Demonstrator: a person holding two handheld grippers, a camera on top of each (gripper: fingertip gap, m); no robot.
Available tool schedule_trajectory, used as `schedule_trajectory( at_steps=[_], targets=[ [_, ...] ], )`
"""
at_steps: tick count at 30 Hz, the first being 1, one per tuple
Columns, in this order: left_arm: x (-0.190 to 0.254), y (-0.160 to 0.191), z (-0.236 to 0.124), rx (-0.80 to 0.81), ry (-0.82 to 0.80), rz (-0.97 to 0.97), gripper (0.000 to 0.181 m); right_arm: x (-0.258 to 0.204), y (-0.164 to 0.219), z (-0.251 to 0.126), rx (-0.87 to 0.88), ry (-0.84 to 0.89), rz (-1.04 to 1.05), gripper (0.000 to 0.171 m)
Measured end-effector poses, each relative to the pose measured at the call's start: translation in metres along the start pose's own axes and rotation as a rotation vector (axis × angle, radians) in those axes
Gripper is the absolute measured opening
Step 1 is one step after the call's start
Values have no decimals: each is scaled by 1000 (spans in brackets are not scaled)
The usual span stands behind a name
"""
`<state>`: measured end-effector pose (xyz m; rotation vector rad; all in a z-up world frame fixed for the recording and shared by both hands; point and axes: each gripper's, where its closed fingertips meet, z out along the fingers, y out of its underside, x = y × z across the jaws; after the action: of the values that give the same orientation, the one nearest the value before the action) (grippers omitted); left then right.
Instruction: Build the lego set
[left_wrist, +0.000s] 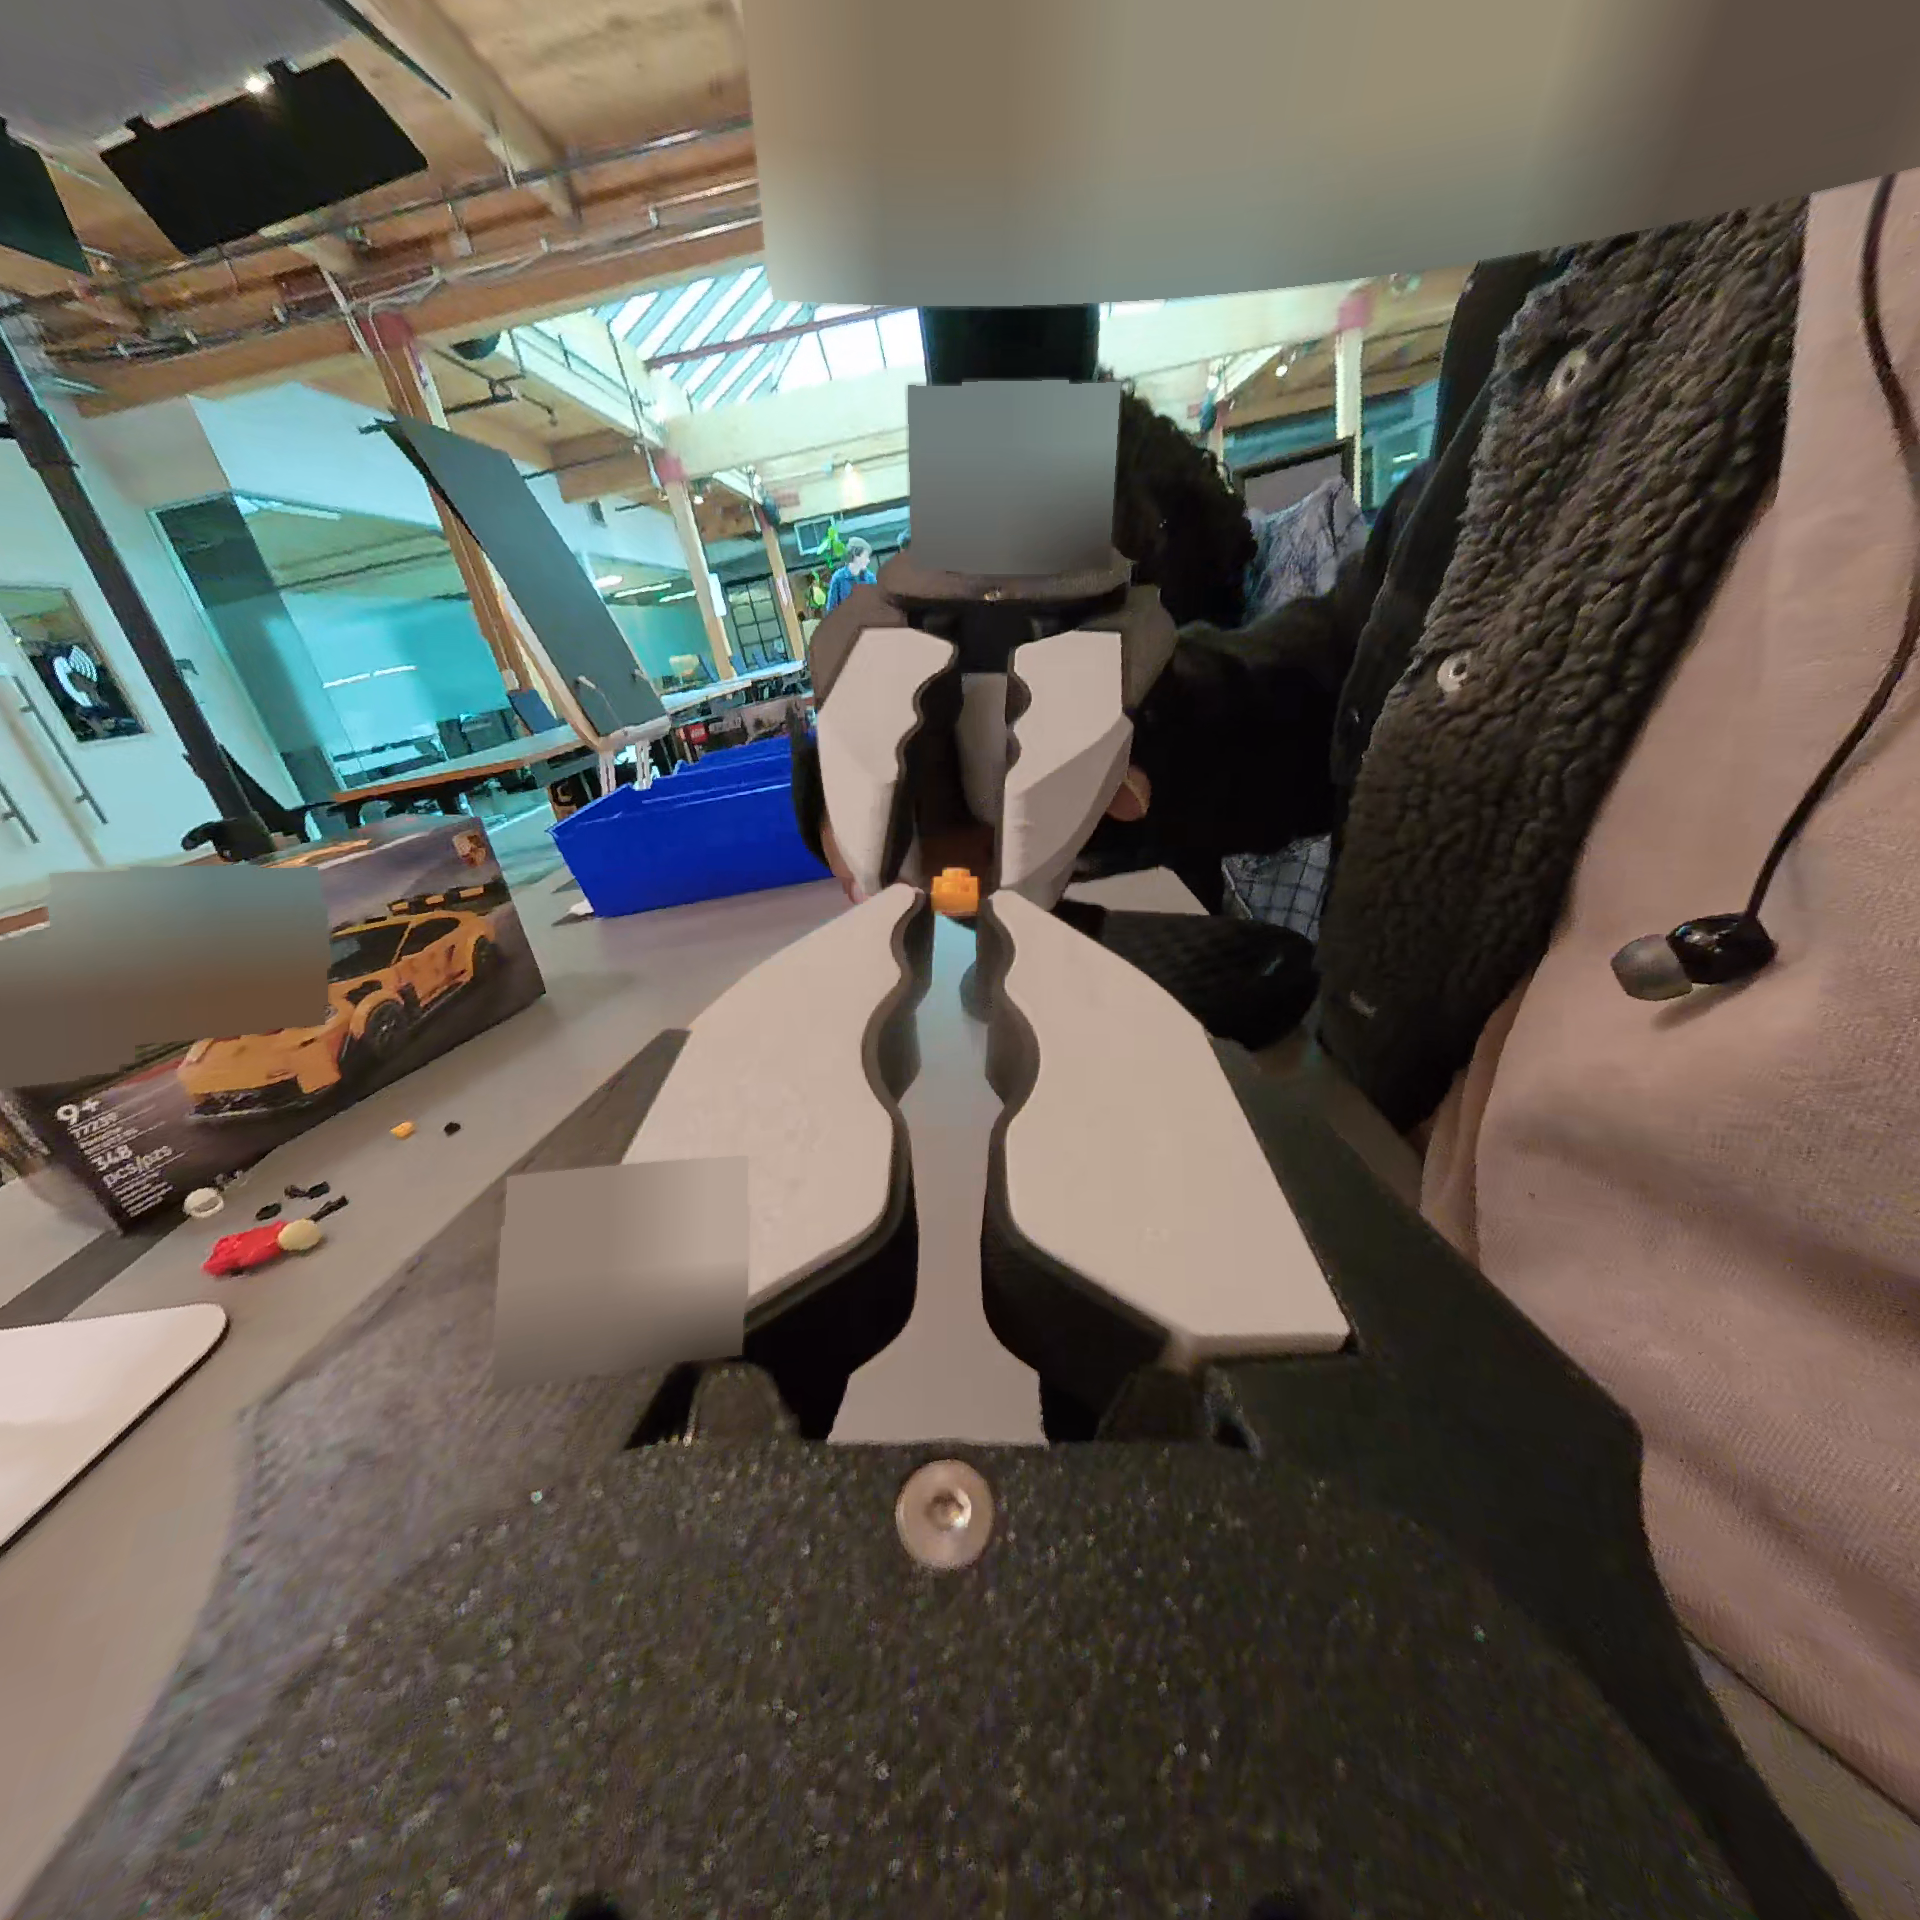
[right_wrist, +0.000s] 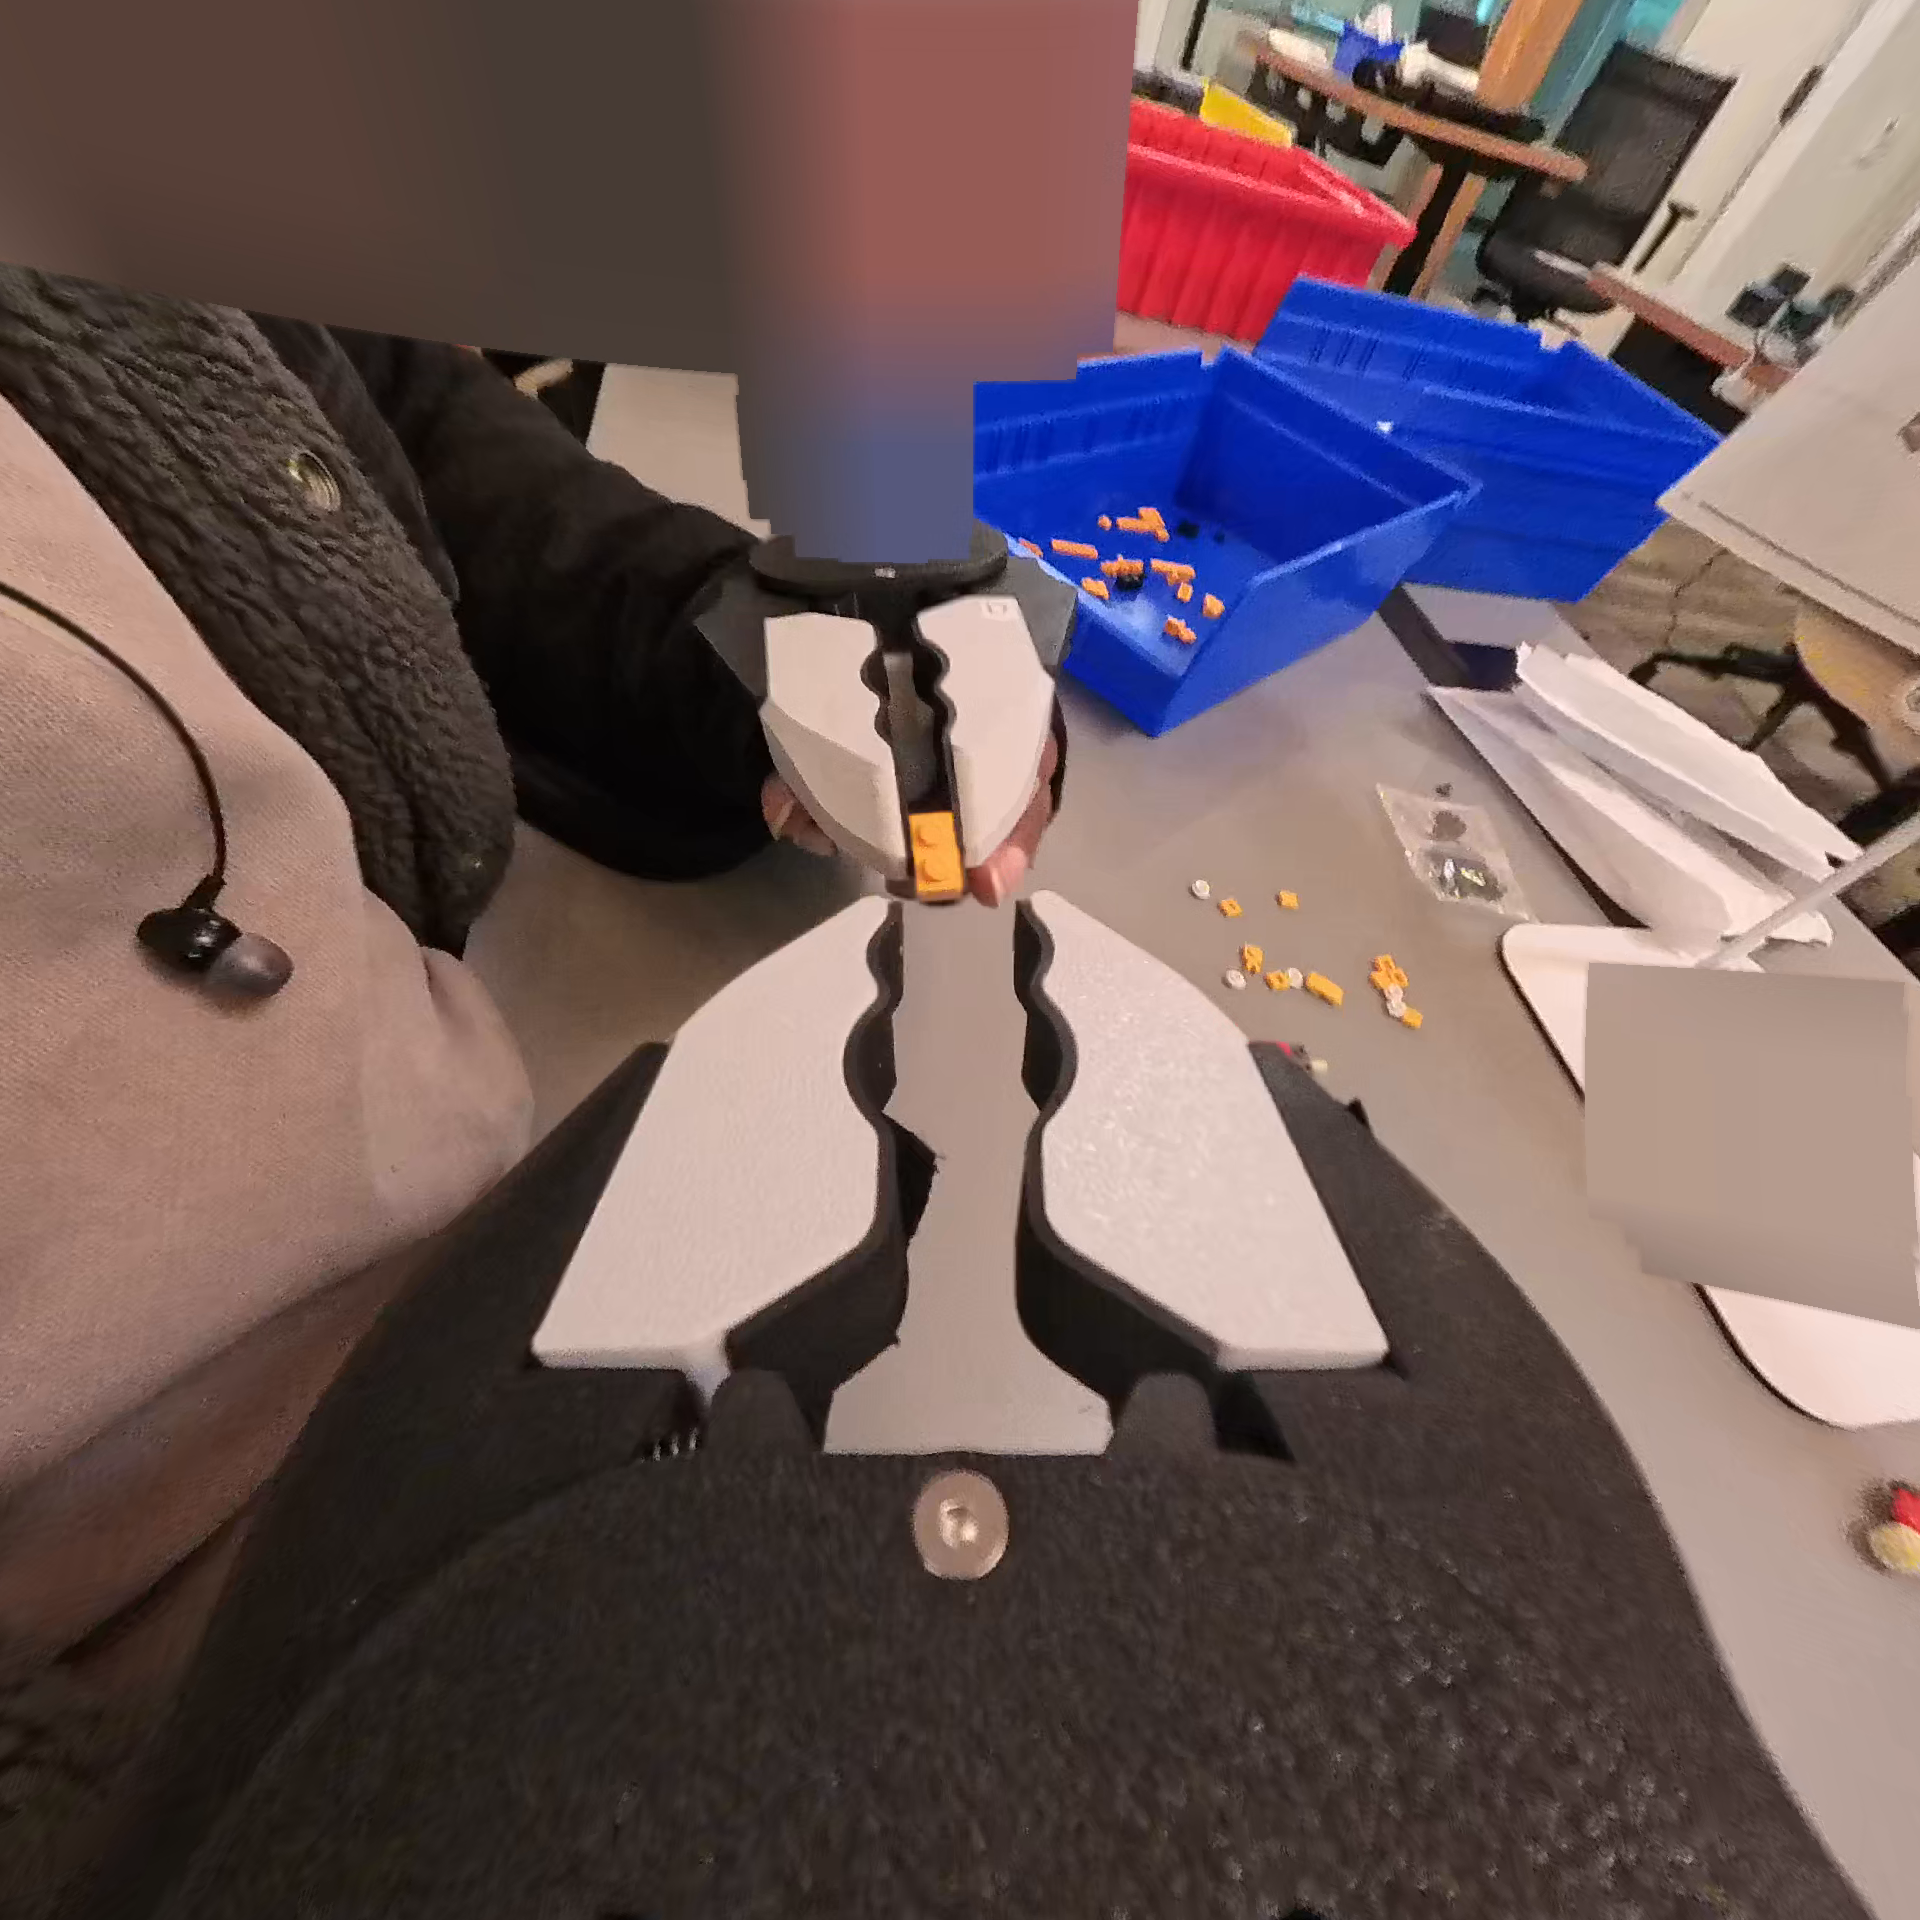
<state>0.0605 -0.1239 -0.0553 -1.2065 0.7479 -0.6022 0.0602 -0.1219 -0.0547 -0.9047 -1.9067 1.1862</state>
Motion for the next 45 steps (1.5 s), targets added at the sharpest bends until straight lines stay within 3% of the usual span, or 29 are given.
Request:
schedule_trajectory(
  at_steps=[7, 19, 25, 27, 36, 45],
  targets=[
    [5, -1, 1, 31, 35, -25, 7, -8, -7, 7, 71, -57, -17, 8],
    [10, 0, 0, 28, 68, -36, 7, -12, -5, 6, 38, -115, -114, 8],
    [6, -1, 0, 33, 48, -42, 7, -8, -6, 7, 57, -102, -45, 8],
    [5, -2, -1, 46, 42, -52, 7, -5, -3, 7, 68, -95, -2, 19],
    [1, -5, -3, 88, 53, -136, 7, -3, -8, 10, 136, -97, 50, 8],
    [-1, 5, -3, 32, 78, -233, 9, 0, 4, 10, 44, -112, 82, 8]
  ],
)
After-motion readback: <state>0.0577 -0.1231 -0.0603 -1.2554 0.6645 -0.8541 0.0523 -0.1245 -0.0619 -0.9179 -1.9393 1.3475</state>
